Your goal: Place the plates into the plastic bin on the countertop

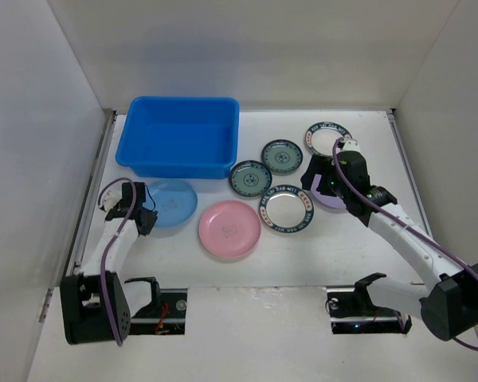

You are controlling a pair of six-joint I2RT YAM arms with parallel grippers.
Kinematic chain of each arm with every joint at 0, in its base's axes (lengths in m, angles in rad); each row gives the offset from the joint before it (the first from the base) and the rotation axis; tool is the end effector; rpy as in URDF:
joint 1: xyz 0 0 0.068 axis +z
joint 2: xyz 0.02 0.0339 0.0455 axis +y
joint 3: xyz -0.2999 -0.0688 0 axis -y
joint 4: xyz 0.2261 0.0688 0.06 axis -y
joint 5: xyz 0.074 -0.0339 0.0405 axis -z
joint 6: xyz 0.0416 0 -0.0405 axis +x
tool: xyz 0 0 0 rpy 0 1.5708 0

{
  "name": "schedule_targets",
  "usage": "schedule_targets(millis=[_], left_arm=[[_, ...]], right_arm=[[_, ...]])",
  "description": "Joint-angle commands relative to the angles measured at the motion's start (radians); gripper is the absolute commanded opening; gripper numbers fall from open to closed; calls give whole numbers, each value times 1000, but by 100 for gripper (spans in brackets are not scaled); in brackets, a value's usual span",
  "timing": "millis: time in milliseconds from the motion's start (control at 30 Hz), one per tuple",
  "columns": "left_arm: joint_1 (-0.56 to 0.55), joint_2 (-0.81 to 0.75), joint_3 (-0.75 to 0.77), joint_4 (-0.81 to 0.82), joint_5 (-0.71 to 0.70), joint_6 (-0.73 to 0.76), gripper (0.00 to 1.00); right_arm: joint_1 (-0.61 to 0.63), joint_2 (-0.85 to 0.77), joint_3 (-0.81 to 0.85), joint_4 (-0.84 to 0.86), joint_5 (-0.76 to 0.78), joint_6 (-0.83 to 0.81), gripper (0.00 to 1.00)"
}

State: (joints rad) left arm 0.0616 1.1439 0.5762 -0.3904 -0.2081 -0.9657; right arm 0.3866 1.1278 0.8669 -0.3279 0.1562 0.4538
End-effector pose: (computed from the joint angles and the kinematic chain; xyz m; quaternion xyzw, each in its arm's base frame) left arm 0.1838 0.0199 0.2217 -0.4932 0.8105 -0.0419 0.3131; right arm 0.2072 0.0774 0.3202 0.0663 0.8774 0.1289 0.4572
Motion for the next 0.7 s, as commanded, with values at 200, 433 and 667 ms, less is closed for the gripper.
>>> schedule_targets(millis=[200,433,667], left_arm=[[68,-354,212,-557,-116,76,0],[48,-406,490,-676,-183,101,0],[-18,-202,640,-368,-180,159,0]], right_arm=[[1,36,46,56,-12,19,100],[16,73,84,59,-12,20,100],[19,76,73,76,-38,31,100]])
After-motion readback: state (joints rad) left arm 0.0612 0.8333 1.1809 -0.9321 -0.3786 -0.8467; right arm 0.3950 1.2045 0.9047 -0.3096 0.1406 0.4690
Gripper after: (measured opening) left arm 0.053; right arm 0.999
